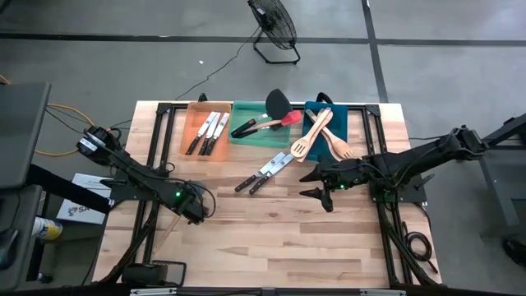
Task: Pick & Place Kitchen Items
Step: Put the gray spatula into the green bin
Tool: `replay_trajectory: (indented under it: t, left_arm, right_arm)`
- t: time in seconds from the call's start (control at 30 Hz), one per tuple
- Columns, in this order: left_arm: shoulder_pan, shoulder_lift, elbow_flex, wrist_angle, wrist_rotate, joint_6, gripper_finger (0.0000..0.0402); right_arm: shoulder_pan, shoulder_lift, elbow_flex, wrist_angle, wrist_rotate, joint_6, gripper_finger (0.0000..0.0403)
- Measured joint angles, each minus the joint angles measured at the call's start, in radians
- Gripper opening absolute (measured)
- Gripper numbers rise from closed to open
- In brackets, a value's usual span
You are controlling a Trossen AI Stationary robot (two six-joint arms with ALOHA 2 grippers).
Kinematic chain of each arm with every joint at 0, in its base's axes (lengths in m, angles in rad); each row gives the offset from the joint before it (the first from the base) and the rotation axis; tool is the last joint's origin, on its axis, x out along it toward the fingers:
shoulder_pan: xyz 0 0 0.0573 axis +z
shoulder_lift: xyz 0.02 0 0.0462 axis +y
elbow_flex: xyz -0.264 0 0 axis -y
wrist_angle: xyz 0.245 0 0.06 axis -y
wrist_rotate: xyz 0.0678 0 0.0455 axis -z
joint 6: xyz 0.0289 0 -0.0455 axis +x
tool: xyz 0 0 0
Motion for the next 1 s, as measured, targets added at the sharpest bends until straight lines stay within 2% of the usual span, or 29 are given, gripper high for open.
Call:
replay_trajectory:
  t: [0.3,0.67,0.87,1.0]
  left_arm:
    - [0.0,0.003,-0.001,0.019,-0.017,0.004,0.012]
    - [0.0,0.003,-0.003,0.04,-0.017,-0.012,0.0107]
    - [0.0,0.003,-0.003,0.036,-0.011,0.005,0.0054]
    - [0.0,0.003,-0.003,0.033,-0.021,0.04,0.0055]
  right_arm:
    - [0.0,0.0,0.0,-0.001,0.0,0.0,0.0209]
    - [0.0,0.0,0.0,-0.002,0.0,0.0,0.0209]
    - [0.0,0.0,0.0,-0.002,0.0,0.001,0.0209]
    - [0.0,0.0,0.0,-0.003,0.0,0.002,0.0209]
